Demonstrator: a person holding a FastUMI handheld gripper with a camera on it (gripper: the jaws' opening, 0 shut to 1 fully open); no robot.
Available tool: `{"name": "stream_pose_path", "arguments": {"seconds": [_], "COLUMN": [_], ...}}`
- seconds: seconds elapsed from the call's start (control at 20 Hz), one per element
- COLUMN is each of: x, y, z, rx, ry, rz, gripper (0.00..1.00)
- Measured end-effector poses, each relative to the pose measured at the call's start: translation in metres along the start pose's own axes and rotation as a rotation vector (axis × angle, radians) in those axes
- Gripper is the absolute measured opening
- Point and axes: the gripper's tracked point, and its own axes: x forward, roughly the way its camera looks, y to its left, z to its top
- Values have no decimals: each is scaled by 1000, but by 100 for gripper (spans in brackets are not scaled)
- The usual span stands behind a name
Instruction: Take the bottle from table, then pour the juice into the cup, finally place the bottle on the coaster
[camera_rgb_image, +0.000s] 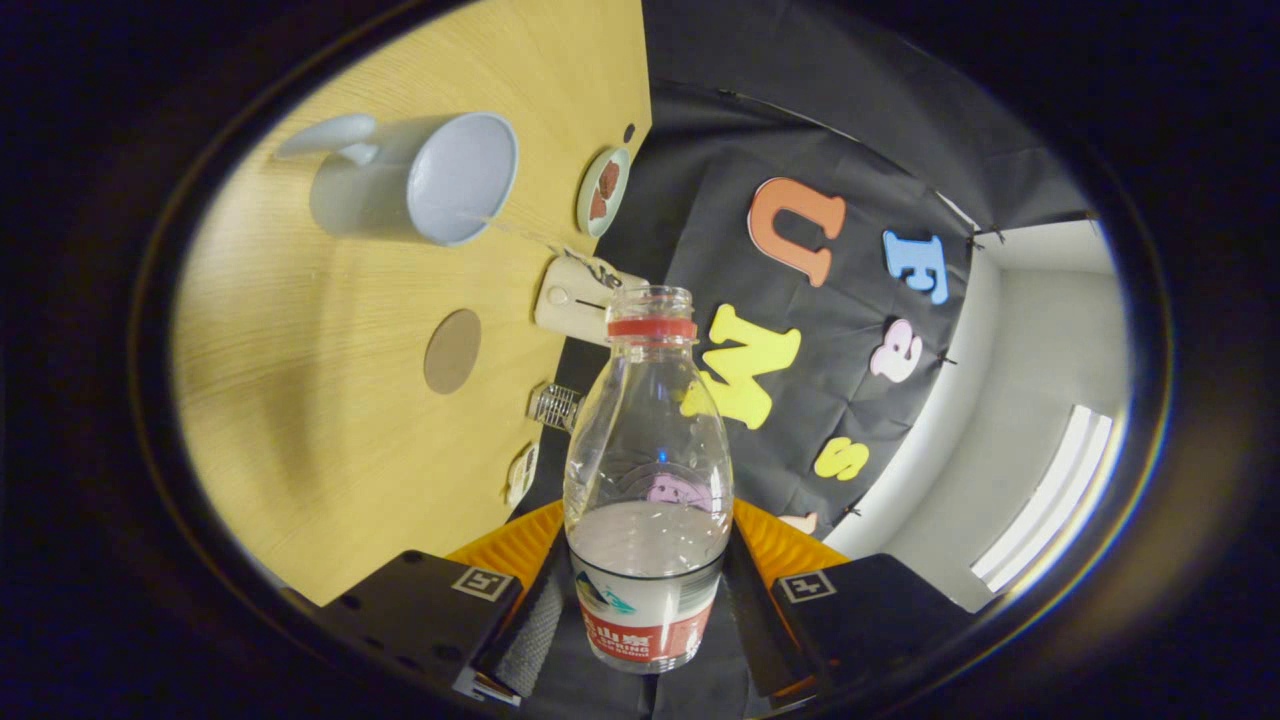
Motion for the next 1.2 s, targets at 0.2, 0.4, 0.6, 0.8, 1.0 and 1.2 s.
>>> {"name": "stream_pose_path", "arguments": {"seconds": [0.2, 0.4, 0.6, 0.8, 1.0, 1.2], "x": [-4, -2, 0, -1, -1, -5], "y": [-5, -5, -6, -7, -10, -12], "z": [2, 1, 1, -1, 1, 6], "rx": [-4, -38, -40, -70, -91, -107], "ry": [2, 11, 20, 30, 25, 20], "rz": [-4, -11, -9, -18, -24, -35], "gripper": [82, 81, 81, 81, 81, 81]}}
